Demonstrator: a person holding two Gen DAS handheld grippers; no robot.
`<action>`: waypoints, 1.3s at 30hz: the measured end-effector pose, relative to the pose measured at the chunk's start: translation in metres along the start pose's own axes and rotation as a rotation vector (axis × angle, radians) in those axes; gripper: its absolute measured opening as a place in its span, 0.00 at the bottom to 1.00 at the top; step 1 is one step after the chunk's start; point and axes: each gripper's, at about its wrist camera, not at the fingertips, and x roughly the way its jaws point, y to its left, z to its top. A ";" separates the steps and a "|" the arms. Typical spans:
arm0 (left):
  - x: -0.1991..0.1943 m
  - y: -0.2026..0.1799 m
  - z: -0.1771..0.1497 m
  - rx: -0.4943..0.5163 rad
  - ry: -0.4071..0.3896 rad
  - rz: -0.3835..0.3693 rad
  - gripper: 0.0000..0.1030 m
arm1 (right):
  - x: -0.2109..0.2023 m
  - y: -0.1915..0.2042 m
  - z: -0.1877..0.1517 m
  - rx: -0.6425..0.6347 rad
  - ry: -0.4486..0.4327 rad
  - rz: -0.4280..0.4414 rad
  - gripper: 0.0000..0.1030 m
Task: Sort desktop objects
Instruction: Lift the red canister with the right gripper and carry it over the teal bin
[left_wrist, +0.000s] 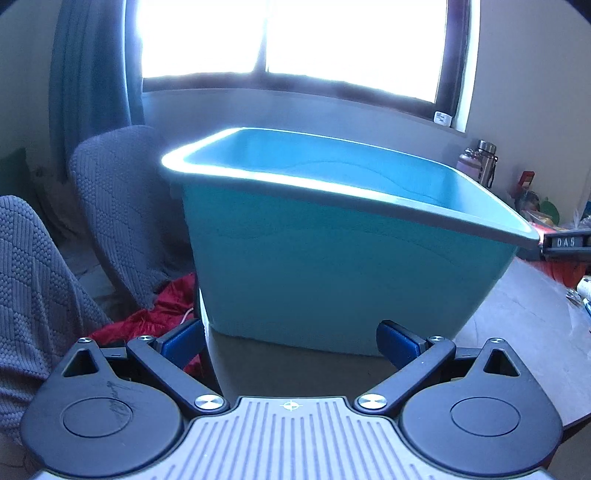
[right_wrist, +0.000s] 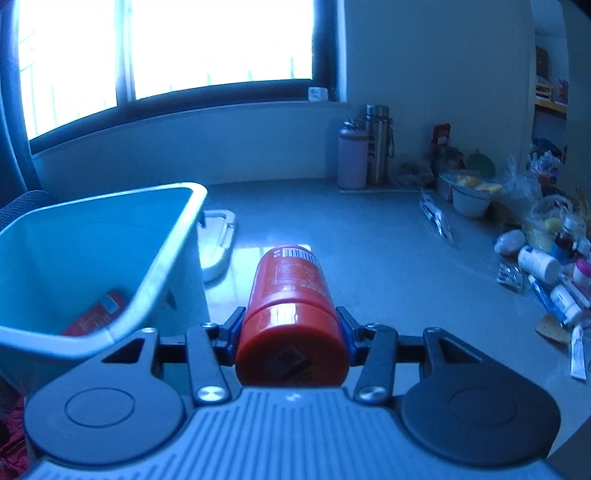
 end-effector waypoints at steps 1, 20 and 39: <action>0.002 0.001 0.000 -0.003 0.004 0.010 0.98 | 0.000 0.002 0.002 -0.002 -0.004 0.003 0.48; 0.021 0.024 0.009 -0.077 0.018 0.019 0.98 | -0.005 0.033 0.033 -0.051 -0.082 0.011 0.48; 0.030 0.046 0.012 -0.097 0.019 0.043 0.98 | -0.003 0.098 0.048 -0.157 -0.142 0.100 0.48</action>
